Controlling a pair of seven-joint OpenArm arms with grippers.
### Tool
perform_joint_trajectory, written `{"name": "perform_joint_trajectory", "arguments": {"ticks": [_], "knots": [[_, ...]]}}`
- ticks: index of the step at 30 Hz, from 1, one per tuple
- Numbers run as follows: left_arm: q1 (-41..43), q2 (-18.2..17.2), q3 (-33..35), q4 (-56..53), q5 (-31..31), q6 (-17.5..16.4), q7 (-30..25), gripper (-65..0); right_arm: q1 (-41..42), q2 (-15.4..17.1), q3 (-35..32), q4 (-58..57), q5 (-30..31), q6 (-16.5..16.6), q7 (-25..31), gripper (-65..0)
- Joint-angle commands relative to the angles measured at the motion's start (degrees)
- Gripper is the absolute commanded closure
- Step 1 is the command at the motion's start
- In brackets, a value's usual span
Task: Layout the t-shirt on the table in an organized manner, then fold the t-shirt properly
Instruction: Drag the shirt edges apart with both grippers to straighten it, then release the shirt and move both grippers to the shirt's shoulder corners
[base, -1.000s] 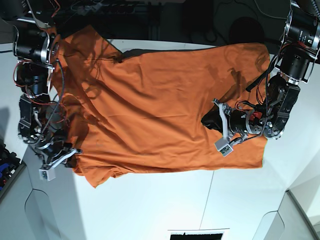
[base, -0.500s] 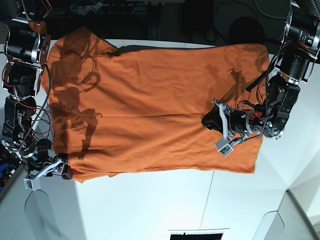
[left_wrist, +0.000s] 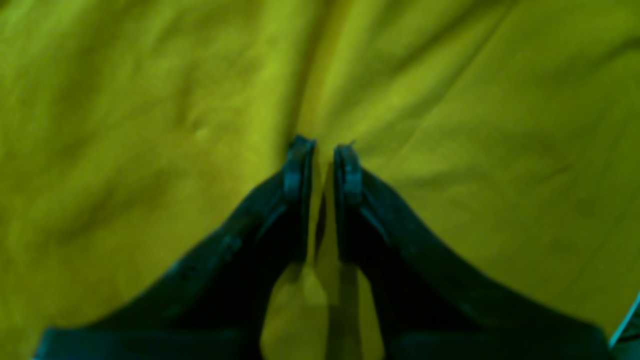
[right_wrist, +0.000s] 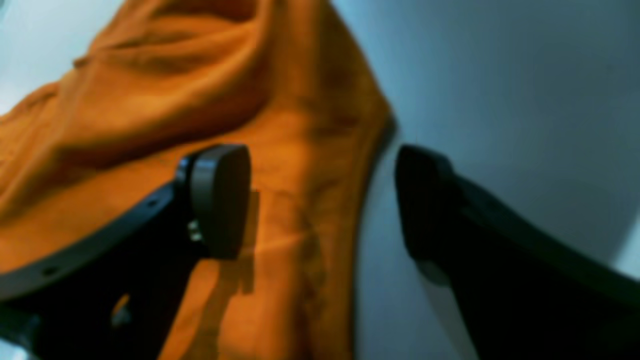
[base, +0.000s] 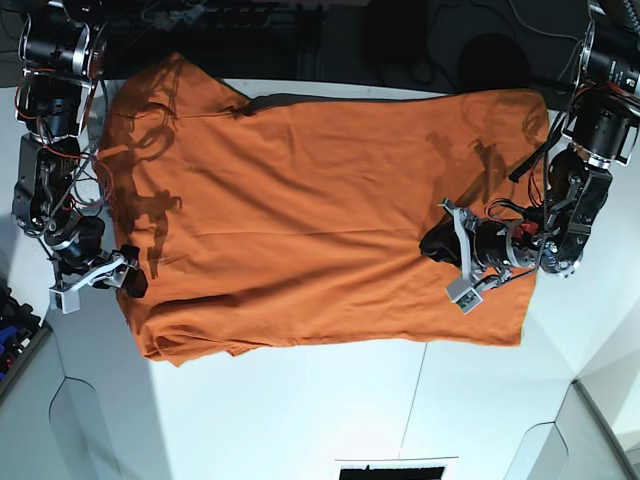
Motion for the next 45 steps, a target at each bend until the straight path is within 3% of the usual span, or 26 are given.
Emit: {"name": "perform_joint_trajectory", "arguments": {"ticks": [1,5,10,17,19,23,28,34,41,45], "knots": [[-1.6,-0.6,-0.4,0.6,-0.7,0.1,-0.9,-11.5,-0.2,0.6,0.2,0.7,-0.1,-0.1,0.5,-44.7],[-1.6,-0.6,-0.4,0.6,-0.7,0.1,-1.3,-11.7,-1.6,0.3,0.5,0.9,0.0,0.1,0.7,-44.7],[-1.6,-0.6,-0.4,0.6,-0.6,0.1,-1.5,-11.7,-1.7,0.1,4.2,5.7,6.6,2.4,-1.8,-44.6],[-4.5,-0.6,-0.4,0.6,-2.1,0.1,-1.4,-11.7,-1.8,-2.0,9.2,18.7,9.7,2.4,-14.7,-43.0],[-6.1,-0.6,-0.4,0.7,-4.0,0.1,-0.1,-11.7,-1.8,-1.9,9.2,20.7,11.1,2.4,-17.7,-32.9],[-8.0,-1.1,-0.4,2.0,-7.2,0.1,2.8,-11.7,-1.9,-1.9,9.1,21.9,13.1,2.4,-23.8,-0.3],[-6.6,-2.2,-0.4,2.9,-8.2,0.1,4.8,-11.7,-5.1,-2.0,8.9,21.9,19.9,5.0,-26.7,0.0],[-1.4,-5.6,-1.7,2.9,-8.0,0.1,4.8,-11.7,-11.3,-1.9,6.9,21.9,20.4,5.2,-25.7,0.0],[4.7,-7.0,-11.7,2.9,-10.2,0.1,3.7,-11.7,-15.4,-1.9,3.8,21.7,13.7,5.0,-18.9,0.0],[6.6,-5.5,-11.7,2.5,-2.8,0.1,-0.9,-11.7,-15.2,-1.9,3.3,21.7,9.8,4.9,-14.3,0.0]]}}
